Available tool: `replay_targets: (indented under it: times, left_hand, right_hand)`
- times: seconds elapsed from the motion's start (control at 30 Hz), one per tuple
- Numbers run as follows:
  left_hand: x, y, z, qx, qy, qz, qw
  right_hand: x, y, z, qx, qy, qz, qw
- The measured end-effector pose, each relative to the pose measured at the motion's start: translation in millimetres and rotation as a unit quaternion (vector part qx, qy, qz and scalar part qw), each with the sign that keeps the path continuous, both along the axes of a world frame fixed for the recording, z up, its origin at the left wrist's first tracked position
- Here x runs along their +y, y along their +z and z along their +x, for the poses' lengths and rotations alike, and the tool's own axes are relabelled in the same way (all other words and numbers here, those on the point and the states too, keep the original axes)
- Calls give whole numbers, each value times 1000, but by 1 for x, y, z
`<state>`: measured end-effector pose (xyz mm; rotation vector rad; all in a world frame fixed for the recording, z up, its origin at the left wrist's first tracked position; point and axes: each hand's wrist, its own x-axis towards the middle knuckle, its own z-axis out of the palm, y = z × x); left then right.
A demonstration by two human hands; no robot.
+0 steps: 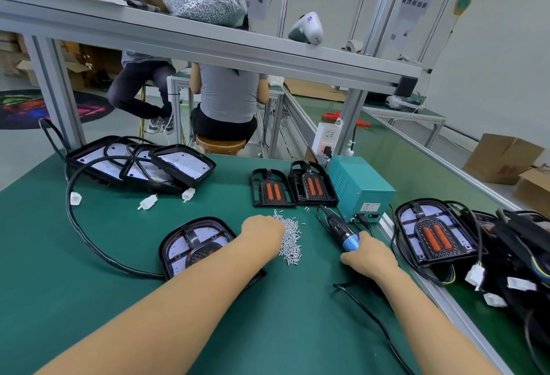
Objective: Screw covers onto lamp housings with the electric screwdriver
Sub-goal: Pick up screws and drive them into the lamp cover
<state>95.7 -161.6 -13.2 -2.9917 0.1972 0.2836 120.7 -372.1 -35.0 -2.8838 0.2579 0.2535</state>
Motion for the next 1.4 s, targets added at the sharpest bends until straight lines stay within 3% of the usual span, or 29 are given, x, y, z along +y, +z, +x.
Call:
replay_targets:
  times: [0.27, 0.37, 0.43, 0.5, 0.57, 0.63, 0.77, 0.87, 0.93, 1.13, 1.3, 1.4]
  left_hand:
    - [0, -3, -7, 31, -31, 32, 998]
    - [8, 1, -5, -7, 16, -106, 994]
    - [19, 5, -3, -16, 65, -269, 961]
    - [31, 9, -6, -10, 118, -447, 887]
    - [41, 13, -13, 0, 163, -612, 774]
    - [54, 15, -21, 10, 178, -727, 664]
    - [75, 15, -44, 40, 191, -840, 507]
    - [83, 12, -60, 55, 201, -878, 430]
    - [90, 12, -67, 52, 203, -888, 409]
    - [97, 9, -83, 38, 215, -891, 399]
    - [99, 11, -88, 29, 213, -889, 405]
    - [96, 8, -91, 27, 204, -891, 404]
  right_hand:
    - [3, 8, -1, 36, -12, 22, 999]
    - [2, 12, -3, 7, -11, 82, 997]
    - [4, 21, -5, -19, -6, 146, 989]
    - [7, 34, -8, -45, -4, 214, 976]
    - [13, 50, -12, -45, -4, 301, 952]
    - [21, 67, -16, -10, -6, 422, 907]
    - [40, 92, -26, 11, -17, 620, 784]
    - [58, 101, -34, 0, -9, 736, 677]
    - [72, 106, -40, -16, 3, 787, 616]
    - [104, 111, -51, -135, 13, 853, 504]
    - [124, 119, -58, -194, 42, 878, 435]
    - [134, 124, -62, -222, 65, 879, 416]
